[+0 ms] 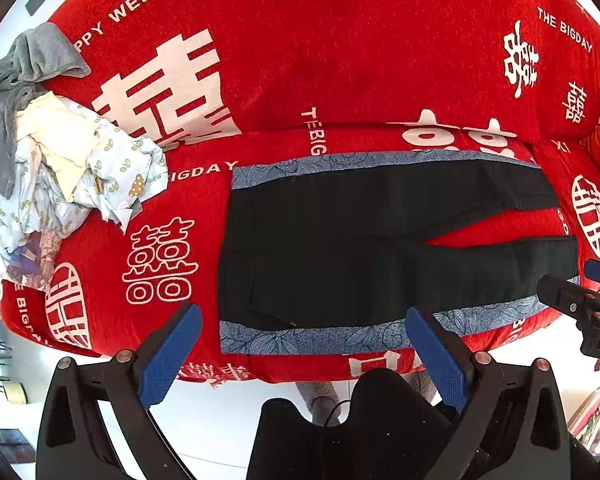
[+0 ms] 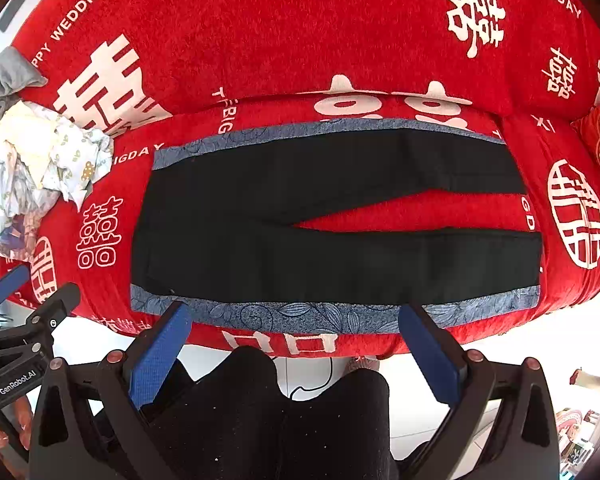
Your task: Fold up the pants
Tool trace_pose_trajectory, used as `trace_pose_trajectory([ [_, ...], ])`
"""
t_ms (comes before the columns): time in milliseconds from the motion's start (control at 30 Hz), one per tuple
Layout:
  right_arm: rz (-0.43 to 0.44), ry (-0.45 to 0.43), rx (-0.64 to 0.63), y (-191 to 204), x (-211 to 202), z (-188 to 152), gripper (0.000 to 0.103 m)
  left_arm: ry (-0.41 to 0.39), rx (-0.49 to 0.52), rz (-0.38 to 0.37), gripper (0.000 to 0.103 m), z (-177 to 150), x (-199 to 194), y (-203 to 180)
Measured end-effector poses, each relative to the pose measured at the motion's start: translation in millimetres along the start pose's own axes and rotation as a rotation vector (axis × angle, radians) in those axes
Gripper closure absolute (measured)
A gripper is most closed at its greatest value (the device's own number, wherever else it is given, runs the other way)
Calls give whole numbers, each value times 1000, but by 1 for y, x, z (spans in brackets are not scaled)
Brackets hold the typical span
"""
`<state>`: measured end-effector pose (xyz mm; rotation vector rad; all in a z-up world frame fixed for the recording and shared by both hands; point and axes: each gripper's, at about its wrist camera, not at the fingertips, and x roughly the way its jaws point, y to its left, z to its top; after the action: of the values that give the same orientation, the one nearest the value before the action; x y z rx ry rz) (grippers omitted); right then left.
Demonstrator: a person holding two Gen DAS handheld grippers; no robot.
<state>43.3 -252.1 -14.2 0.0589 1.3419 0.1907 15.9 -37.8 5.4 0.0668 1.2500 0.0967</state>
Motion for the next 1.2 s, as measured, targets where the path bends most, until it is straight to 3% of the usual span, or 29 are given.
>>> trace_pose_trajectory([
  [867,-1,9,-9,4,4,-2,0,1,-4,-5,0,-5,0,3],
  [1200,15,3,-29,0,5,2,0,-3,-48,-3,0,-7,1,2],
])
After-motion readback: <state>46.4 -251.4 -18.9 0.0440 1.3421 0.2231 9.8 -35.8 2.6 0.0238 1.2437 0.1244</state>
